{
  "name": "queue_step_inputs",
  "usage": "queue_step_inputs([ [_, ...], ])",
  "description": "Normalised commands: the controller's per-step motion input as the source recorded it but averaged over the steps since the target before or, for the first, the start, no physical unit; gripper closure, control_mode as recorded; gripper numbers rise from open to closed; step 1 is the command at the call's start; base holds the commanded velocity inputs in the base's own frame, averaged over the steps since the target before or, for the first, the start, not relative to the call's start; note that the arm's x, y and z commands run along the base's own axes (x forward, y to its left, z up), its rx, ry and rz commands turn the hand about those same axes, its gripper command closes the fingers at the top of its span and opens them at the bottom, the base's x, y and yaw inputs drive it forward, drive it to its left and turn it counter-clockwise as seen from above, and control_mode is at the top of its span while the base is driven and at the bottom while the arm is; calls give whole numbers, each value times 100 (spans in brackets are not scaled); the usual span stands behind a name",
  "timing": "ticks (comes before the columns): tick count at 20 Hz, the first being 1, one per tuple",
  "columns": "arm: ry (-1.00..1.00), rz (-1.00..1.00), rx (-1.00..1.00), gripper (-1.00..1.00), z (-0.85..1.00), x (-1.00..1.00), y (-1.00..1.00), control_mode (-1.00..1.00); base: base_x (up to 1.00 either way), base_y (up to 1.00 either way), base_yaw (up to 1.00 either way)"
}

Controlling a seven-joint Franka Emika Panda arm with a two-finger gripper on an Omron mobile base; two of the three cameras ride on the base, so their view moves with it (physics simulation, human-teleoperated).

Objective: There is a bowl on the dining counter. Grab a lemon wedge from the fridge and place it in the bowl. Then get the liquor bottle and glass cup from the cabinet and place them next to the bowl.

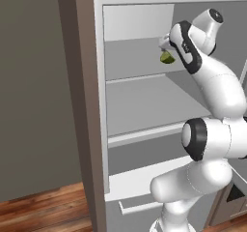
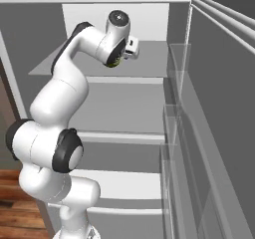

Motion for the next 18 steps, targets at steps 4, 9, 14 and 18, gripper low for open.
queue_step_inputs([
  [4, 0, 0, 2, -100, -10, -3, -3, -100, 0, 0, 0],
  [9, 0, 0, 5, -100, -12, -3, 0, -100, 0, 0, 0],
  [14, 0, 0, 8, -100, -10, -22, 0, -100, 0, 0, 0],
  [18, 0, 0, 7, -100, -10, -11, 0, -100, 0, 0, 0],
])
